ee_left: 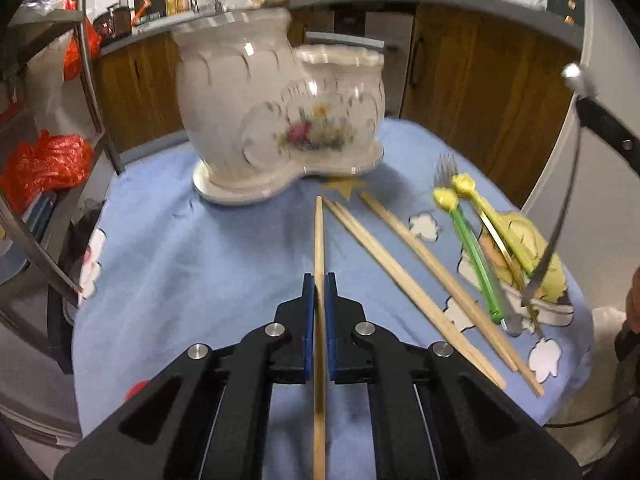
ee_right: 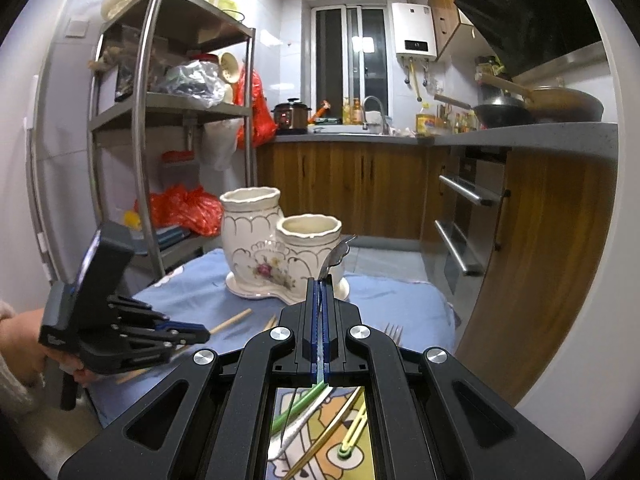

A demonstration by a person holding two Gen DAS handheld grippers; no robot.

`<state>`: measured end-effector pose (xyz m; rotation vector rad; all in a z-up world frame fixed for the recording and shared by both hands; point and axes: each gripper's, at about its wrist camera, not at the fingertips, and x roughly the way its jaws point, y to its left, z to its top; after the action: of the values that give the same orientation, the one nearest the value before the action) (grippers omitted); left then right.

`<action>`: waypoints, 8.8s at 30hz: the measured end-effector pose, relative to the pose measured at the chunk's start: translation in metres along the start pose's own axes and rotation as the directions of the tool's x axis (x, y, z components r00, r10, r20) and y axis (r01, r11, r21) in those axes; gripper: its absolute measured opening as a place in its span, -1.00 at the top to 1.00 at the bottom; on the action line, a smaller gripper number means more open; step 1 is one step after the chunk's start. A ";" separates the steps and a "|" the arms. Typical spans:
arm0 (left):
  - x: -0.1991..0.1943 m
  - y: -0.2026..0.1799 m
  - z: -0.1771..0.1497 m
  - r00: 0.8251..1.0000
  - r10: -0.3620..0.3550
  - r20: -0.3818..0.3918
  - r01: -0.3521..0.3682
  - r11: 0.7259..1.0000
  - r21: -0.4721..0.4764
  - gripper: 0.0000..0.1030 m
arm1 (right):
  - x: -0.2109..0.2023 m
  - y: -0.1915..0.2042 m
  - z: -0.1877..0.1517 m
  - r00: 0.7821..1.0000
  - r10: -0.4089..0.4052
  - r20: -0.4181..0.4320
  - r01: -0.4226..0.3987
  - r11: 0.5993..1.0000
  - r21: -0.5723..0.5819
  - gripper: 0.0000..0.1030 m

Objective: Organize utensils
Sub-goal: 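Lift and carry the chopstick and spoon over the white floral holder, then open the left gripper over the larger pot while the right releases the spoon into the smaller pot, then withdraw both tools back toward the utensils on the cloth, then grasp the yellow-handled utensil with the right gripper while the left grasps another chopstick, then lift and carry the chopstick and yellow utensil over the holder, then release the chopstick into the larger pot while the right drops the yellow utensil into the smaller pot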

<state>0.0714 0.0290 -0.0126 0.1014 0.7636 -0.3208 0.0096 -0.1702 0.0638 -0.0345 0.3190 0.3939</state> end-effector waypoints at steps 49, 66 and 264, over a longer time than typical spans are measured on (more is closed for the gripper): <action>0.004 0.048 0.130 0.843 0.246 0.479 -0.208 0.969 -0.132 0.91 | 0.173 -0.031 0.059 1.000 -0.002 0.017 0.001 0.995 0.101 0.94; -0.022 0.054 0.124 0.821 0.317 0.474 -0.242 0.946 -0.214 -0.51 | 0.160 -0.033 0.063 0.999 0.033 0.020 -0.035 0.991 0.128 -0.48; 0.004 0.046 0.133 0.847 0.133 0.514 -0.117 0.991 -0.065 0.88 | 0.196 -0.006 0.046 0.990 0.134 -0.048 -0.129 0.986 0.105 0.79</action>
<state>0.1768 0.0438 0.0786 0.0307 0.2211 -0.1959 0.1976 -0.0987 0.0459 0.0758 0.3968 0.5076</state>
